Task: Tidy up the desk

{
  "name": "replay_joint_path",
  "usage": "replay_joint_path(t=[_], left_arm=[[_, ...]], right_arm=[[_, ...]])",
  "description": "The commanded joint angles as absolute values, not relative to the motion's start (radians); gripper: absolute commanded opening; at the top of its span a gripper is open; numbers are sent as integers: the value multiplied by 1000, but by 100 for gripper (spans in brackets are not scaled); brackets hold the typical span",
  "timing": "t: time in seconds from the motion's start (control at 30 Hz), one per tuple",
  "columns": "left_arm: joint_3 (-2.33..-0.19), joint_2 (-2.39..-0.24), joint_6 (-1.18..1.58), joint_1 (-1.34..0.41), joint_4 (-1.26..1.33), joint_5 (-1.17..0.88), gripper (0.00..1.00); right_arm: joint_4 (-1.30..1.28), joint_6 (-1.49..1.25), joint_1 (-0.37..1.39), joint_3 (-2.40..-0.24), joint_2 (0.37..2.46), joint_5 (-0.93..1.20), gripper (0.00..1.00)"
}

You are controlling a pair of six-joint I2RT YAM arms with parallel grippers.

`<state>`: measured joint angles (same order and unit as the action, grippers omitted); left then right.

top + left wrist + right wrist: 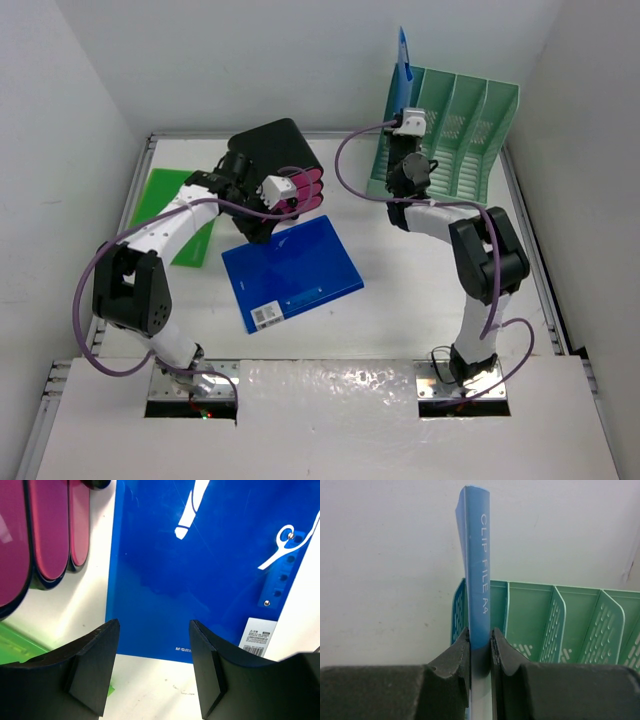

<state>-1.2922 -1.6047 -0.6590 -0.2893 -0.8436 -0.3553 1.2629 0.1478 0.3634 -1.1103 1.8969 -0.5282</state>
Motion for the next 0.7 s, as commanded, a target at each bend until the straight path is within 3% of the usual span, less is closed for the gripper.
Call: replay_joint_path(t=[0.0, 0.27, 0.43, 0.53, 0.57, 0.67], left_arm=[[-1287, -1600, -684, -299, -835, -373, 56], [-1275, -1601, -689, -299, -830, -377, 56], [-1278, -1608, -678, -299, -831, -383, 56], [-1270, -1595, -675, -299, -831, -393, 56], [-1266, -1589, -676, -299, -830, -396, 56], [-1235, -1568, -696, -301, -821, -391, 56]], right_arm=[[1399, 138, 365, -1098, 1936, -532, 0], [1404, 101, 364, -1060, 1979, -629, 0], [1200, 69, 364, -1071, 1910, -652, 0], [990, 42, 362, -1117, 1887, -589, 15], [945, 38, 361, -1129, 1878, -569, 27], [749, 6, 361, -1176, 1879, -546, 46]])
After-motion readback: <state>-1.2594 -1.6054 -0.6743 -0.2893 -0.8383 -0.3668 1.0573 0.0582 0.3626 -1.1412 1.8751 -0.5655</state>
